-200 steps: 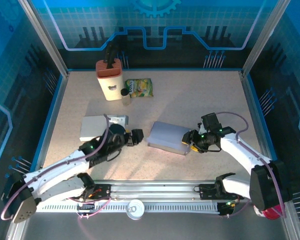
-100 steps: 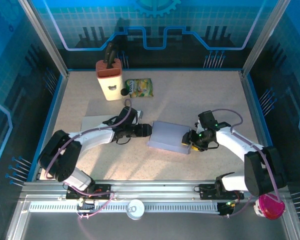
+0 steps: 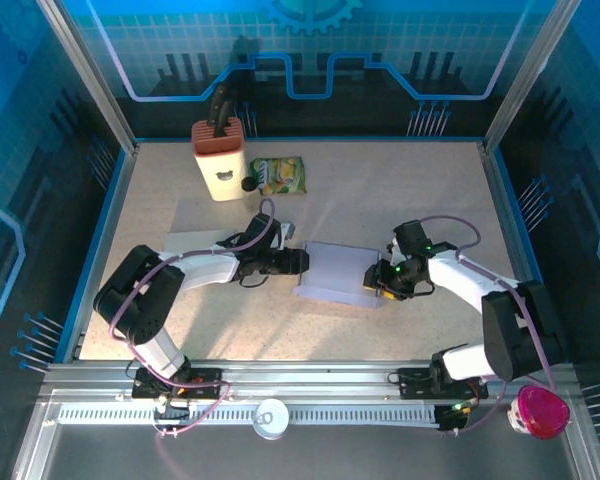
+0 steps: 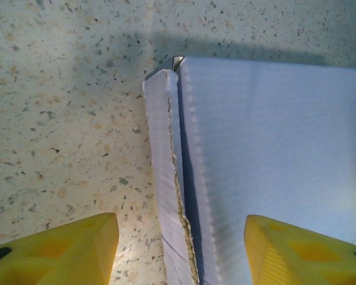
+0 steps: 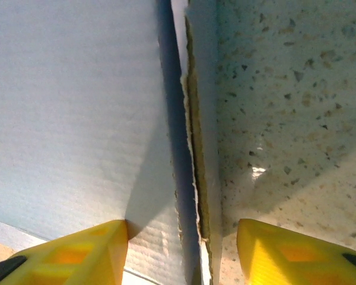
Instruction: Fold the paper box
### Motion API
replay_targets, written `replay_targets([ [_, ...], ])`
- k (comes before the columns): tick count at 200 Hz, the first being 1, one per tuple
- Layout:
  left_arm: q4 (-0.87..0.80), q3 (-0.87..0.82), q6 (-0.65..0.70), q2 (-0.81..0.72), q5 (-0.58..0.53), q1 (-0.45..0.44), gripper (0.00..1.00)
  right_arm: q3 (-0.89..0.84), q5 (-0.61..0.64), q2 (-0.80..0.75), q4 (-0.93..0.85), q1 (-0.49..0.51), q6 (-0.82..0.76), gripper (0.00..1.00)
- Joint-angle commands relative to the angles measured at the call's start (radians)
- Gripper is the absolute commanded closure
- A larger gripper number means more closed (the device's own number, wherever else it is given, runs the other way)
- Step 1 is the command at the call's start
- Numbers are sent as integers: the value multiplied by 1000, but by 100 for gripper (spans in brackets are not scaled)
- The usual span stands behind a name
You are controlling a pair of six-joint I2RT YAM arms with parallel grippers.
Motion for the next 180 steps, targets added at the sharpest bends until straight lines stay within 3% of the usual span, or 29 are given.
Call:
replay_targets([
  [1,43,-13,15,17,39,5,46,-10,23,33,23,-2,-22,51],
  [36,89,-23,-7,46,68,2,58,-12,12,70,47,-2,-37,61],
  [64,93,-28,-9,49,60,-13,60,-12,15,90,52,2,-48,71],
  [146,109,-45,-30,41,54,-56,65,7,31,127,40,17,-68,78],
  [180,116,-71,-44,34,52,-59,75,6,35,122,36,15,-82,78],
])
